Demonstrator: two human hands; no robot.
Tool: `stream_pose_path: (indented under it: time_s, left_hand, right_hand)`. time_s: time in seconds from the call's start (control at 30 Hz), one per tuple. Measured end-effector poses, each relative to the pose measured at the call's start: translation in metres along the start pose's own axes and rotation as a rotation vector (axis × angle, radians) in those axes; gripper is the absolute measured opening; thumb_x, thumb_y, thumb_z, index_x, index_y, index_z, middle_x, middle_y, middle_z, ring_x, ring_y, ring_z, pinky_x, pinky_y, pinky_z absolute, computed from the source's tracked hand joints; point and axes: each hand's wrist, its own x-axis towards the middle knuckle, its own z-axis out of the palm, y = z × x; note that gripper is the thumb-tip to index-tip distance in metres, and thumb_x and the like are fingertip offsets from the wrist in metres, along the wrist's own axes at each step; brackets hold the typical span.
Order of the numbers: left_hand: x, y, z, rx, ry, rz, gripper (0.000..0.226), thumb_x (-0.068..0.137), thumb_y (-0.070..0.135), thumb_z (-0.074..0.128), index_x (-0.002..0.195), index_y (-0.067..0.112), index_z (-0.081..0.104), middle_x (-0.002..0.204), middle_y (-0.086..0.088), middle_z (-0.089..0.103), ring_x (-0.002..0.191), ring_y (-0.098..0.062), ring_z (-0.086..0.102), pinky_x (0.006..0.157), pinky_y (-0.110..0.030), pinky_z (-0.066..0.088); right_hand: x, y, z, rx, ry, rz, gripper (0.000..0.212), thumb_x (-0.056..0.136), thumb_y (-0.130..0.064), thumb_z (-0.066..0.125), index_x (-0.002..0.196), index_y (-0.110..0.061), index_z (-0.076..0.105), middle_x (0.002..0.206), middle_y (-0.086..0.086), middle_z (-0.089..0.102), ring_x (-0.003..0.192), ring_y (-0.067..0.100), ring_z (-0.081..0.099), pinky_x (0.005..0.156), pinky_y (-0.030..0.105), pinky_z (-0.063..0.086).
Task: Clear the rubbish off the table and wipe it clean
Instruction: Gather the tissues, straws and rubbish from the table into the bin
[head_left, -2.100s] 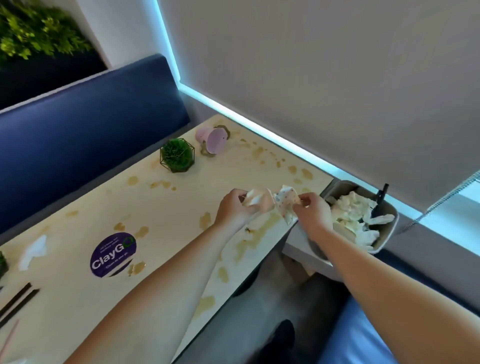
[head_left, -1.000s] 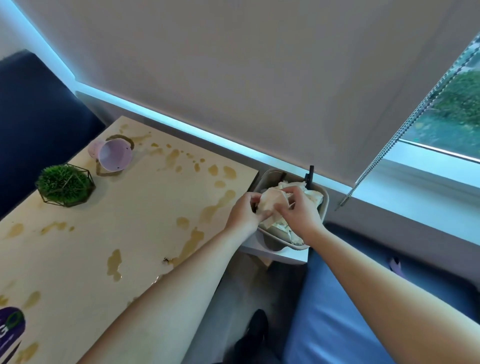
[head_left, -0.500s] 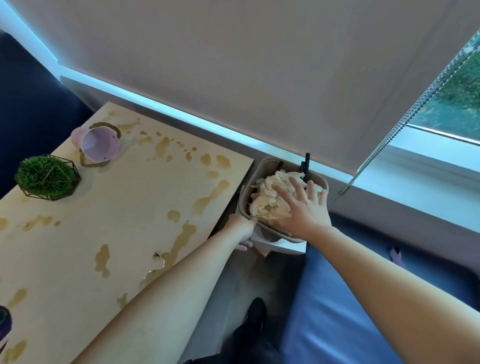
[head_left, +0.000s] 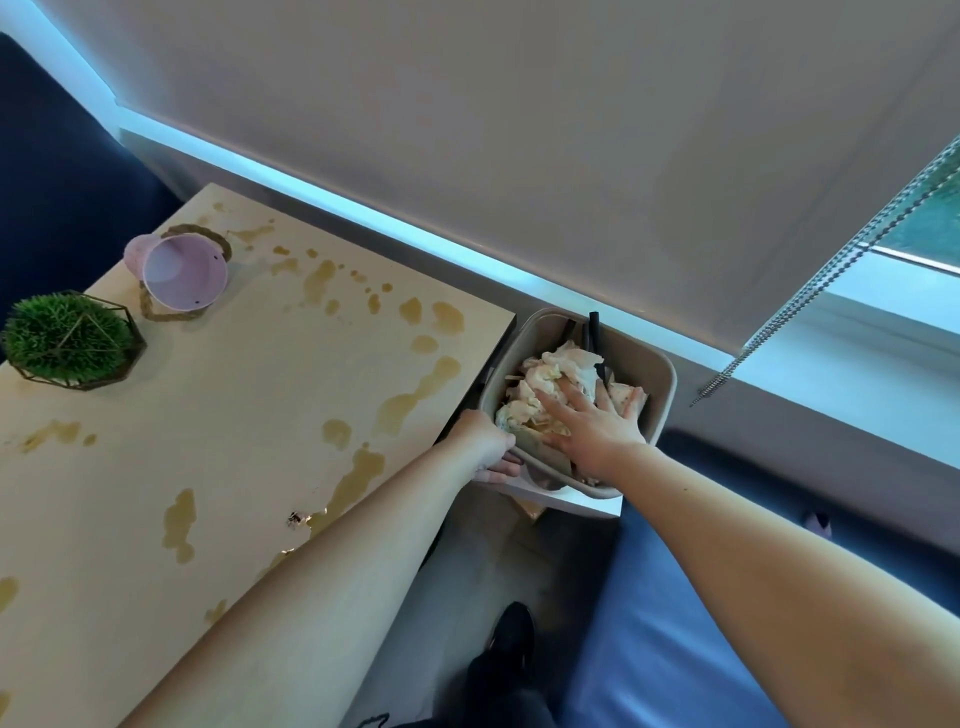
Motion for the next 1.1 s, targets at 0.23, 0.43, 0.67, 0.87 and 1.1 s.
stream_pose_path:
  time_s: [0.23, 0.43, 0.67, 0.87, 1.1]
  left_hand:
    - [0.010, -0.001, -0.004, 0.034, -0.002, 0.017, 0.029, 0.101, 0.013, 0.049, 0.126, -0.001, 0.052, 0.084, -0.007, 0.066, 0.058, -0.009, 0.063, 0.053, -0.024, 0.057]
    - [0.003, -0.009, -0.003, -0.013, 0.010, 0.017, 0.028, 0.100, 0.017, 0.052, 0.121, -0.002, 0.057, 0.100, -0.011, 0.070, 0.070, -0.012, 0.065, 0.064, -0.027, 0.057]
    - [-0.024, -0.008, -0.010, -0.141, 0.045, 0.032, 0.040, 0.100, 0.022, 0.054, 0.134, 0.003, 0.048, 0.117, -0.012, 0.064, 0.086, -0.022, 0.067, 0.061, -0.029, 0.057]
    - [-0.058, -0.010, -0.047, -0.054, 0.079, 0.127, 0.014, 0.100, 0.022, 0.048, 0.108, 0.012, 0.055, 0.113, -0.010, 0.065, 0.074, -0.021, 0.063, 0.068, -0.029, 0.053]
    - [-0.107, -0.055, -0.132, 0.234, 0.346, 0.382, 0.034, 0.100, 0.030, 0.046, 0.131, 0.021, 0.056, 0.121, -0.003, 0.060, 0.088, -0.022, 0.055, 0.076, -0.027, 0.043]
  right_hand:
    - [0.017, -0.002, 0.007, -0.060, -0.101, 0.026, 0.055, 0.105, -0.039, 0.030, 0.153, -0.044, 0.003, 0.162, -0.006, -0.016, 0.150, 0.031, 0.004, 0.105, 0.074, -0.013]
    - [0.005, -0.014, -0.003, -0.052, -0.039, 0.053, 0.058, 0.101, -0.052, 0.032, 0.152, -0.046, 0.005, 0.164, -0.004, -0.006, 0.150, 0.032, 0.001, 0.104, 0.076, -0.007]
    - [-0.023, -0.014, -0.018, 0.037, 0.132, 0.022, 0.053, 0.100, -0.048, 0.040, 0.149, -0.048, 0.020, 0.162, -0.004, 0.004, 0.145, 0.038, 0.012, 0.112, 0.070, 0.010]
    - [-0.043, -0.048, -0.051, -0.042, 0.268, 0.110, 0.046, 0.102, -0.042, 0.035, 0.146, -0.028, 0.037, 0.154, 0.007, 0.031, 0.141, 0.034, 0.027, 0.116, 0.052, 0.020]
    - [-0.069, -0.147, -0.079, -0.018, 0.287, -0.146, 0.052, 0.102, -0.045, 0.031, 0.151, -0.028, 0.029, 0.160, 0.000, 0.021, 0.147, 0.023, 0.015, 0.118, 0.045, 0.011]
